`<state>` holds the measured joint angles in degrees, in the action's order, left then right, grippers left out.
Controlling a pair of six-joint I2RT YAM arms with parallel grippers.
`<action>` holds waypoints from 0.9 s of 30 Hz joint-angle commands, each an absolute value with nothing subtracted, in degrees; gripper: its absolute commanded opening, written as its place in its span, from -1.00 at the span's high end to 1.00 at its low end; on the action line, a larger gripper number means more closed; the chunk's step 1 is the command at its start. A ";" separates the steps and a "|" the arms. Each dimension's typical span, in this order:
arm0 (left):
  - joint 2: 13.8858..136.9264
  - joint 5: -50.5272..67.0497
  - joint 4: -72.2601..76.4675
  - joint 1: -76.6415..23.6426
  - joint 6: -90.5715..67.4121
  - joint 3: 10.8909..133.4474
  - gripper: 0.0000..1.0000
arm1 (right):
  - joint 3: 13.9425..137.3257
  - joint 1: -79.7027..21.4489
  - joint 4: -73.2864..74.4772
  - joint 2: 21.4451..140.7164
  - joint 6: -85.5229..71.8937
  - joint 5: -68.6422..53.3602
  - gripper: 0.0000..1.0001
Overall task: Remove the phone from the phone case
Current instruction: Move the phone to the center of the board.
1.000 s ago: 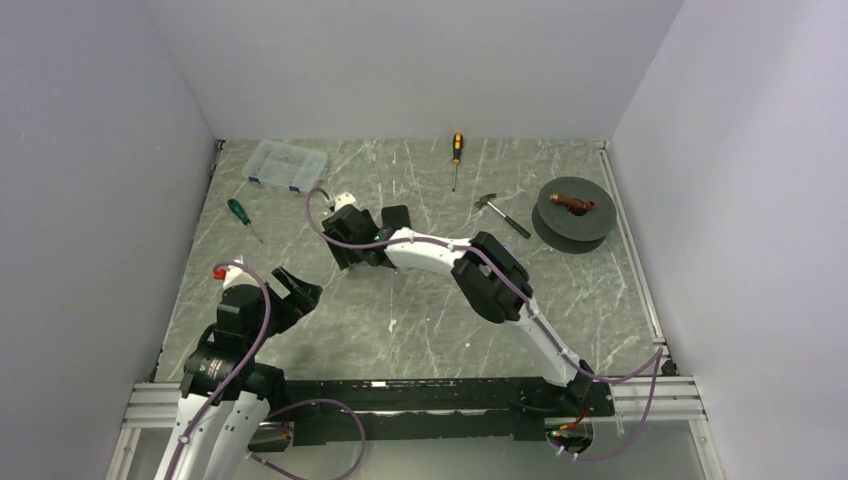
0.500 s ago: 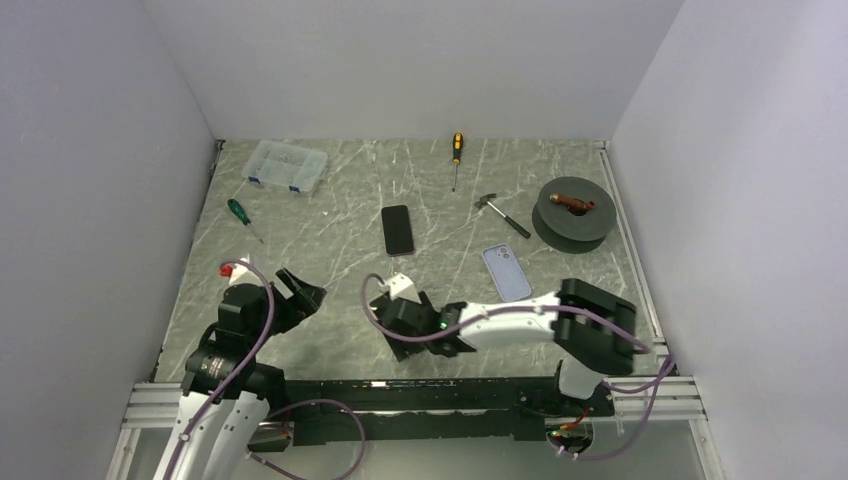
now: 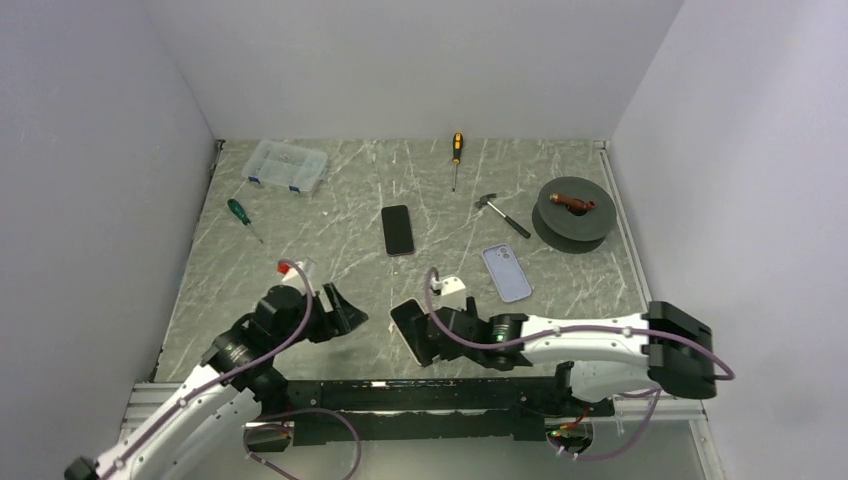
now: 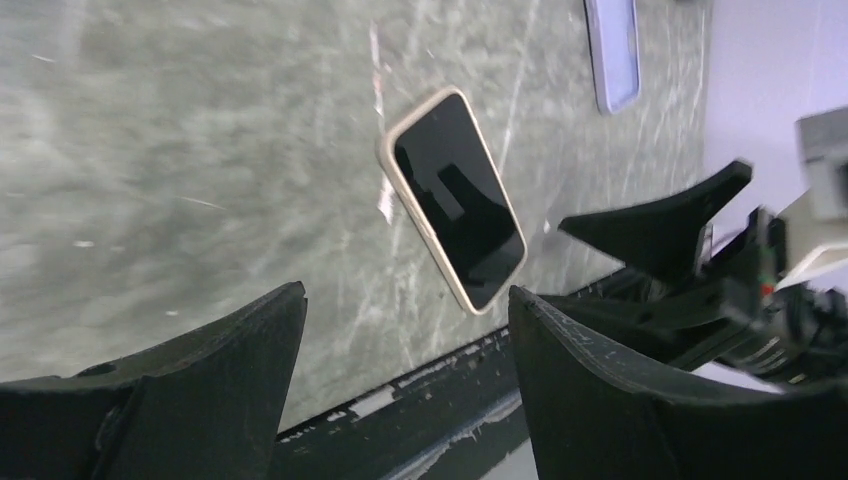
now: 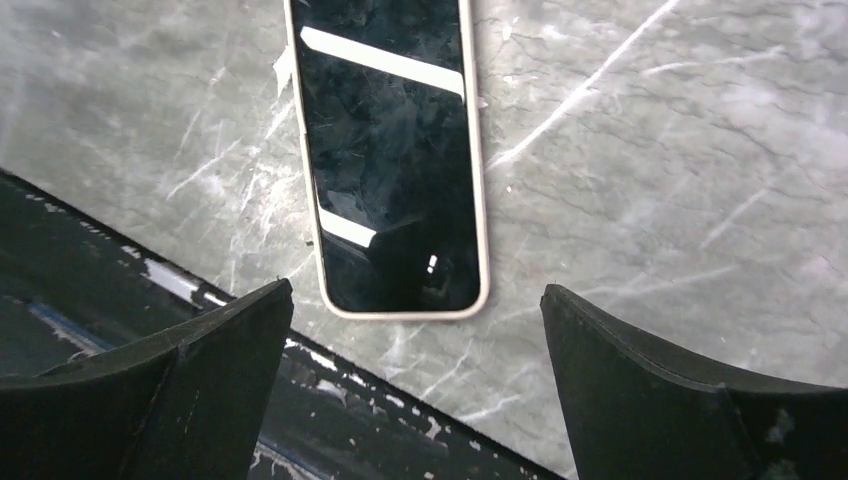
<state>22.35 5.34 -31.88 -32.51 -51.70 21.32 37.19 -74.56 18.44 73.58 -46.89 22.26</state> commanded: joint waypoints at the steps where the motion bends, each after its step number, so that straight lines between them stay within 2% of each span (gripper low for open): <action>1: 30.27 -0.97 -20.61 -43.54 -58.86 20.05 -0.57 | 32.35 -74.63 17.98 64.23 -50.01 26.27 -0.94; 6: 46.36 -7.95 -13.81 -55.56 -62.39 23.72 -0.52 | 23.73 -74.42 11.98 54.90 -53.36 26.61 -0.89; 12: 55.47 -9.35 -9.88 -56.89 -66.11 24.35 -0.45 | 17.44 -72.29 5.80 48.65 -55.65 22.85 -0.84; 20: 64.70 -6.99 -2.46 -56.89 -66.08 24.50 -0.42 | 15.59 -64.93 -0.46 55.68 -54.81 16.26 -0.65; 27: 73.03 -3.86 1.26 -56.87 -62.71 28.03 -0.35 | 16.37 -63.79 -1.95 61.12 -53.41 14.93 -0.51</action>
<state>69.45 -6.09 -2.55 -56.62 -65.34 25.12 16.10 -64.12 -0.86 58.48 -54.08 17.34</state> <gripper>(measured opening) 0.682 0.773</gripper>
